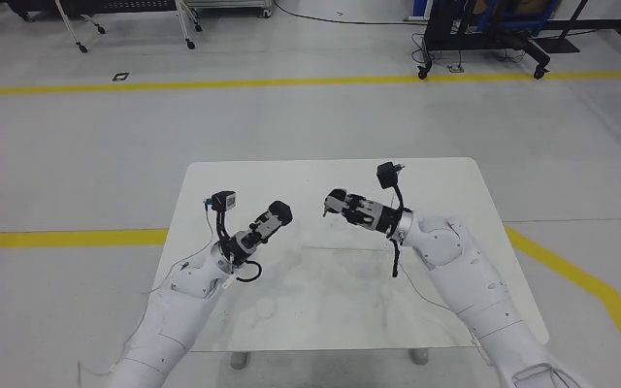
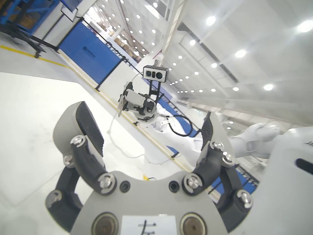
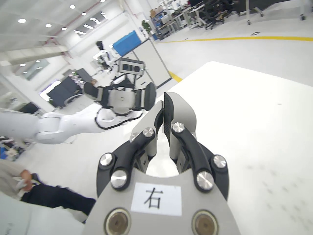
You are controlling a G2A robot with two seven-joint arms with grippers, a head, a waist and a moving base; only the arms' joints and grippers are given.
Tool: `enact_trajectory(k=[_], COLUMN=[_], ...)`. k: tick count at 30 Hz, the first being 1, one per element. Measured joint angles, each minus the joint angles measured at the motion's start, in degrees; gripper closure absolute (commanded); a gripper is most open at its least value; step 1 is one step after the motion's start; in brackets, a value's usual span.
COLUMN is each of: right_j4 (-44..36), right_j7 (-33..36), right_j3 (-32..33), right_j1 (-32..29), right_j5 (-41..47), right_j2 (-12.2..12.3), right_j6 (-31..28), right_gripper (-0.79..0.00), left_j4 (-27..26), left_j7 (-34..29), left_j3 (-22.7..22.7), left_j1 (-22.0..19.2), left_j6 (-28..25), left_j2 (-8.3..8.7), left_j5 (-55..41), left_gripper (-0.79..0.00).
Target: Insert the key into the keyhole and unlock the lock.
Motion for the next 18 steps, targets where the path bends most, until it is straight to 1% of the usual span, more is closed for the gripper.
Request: enact_trajectory(k=[2,3,6,9,12,16,18], right_j4=[0.7,1.16,2.24,3.06,3.95,5.57,6.71], right_j7=[2.42,3.69,5.39,5.84,6.23,6.14,5.86], right_j3=[-1.21,-1.86,-2.91,-3.9,-5.19,-6.91,-7.61], right_j1=[0.97,1.59,3.03,4.08,5.08,6.61,7.45], right_j5=[4.07,6.33,9.0,9.42,9.86,10.48,10.82], right_j2=[-0.2,-0.31,-0.5,-0.73,-1.05,-1.6,-1.89], right_j6=[-0.29,-0.58,-0.89,-0.79,-0.28,0.16,0.35], right_gripper=[0.0,0.0,0.0,0.0,0.0,0.0,0.0], left_j4=[2.21,3.17,4.31,5.14,6.01,6.95,7.18], left_j7=[-5.18,-6.56,-6.27,-5.52,-5.02,-5.01,-5.02], left_j3=[0.63,1.25,3.11,4.98,6.54,7.29,7.43], left_j1=[-1.48,-2.29,-3.44,-4.24,-5.11,-5.79,-5.9], left_j6=[0.57,1.18,1.22,0.48,-0.02,-0.01,-0.01], left_j2=[0.11,0.11,0.07,0.02,0.01,-0.16,-0.31], left_j5=[-6.2,-8.34,-8.15,-6.83,-5.18,-3.8,-3.41], left_gripper=[-0.785,-0.785,-0.748,-0.72,-0.748,-0.745,-0.757])
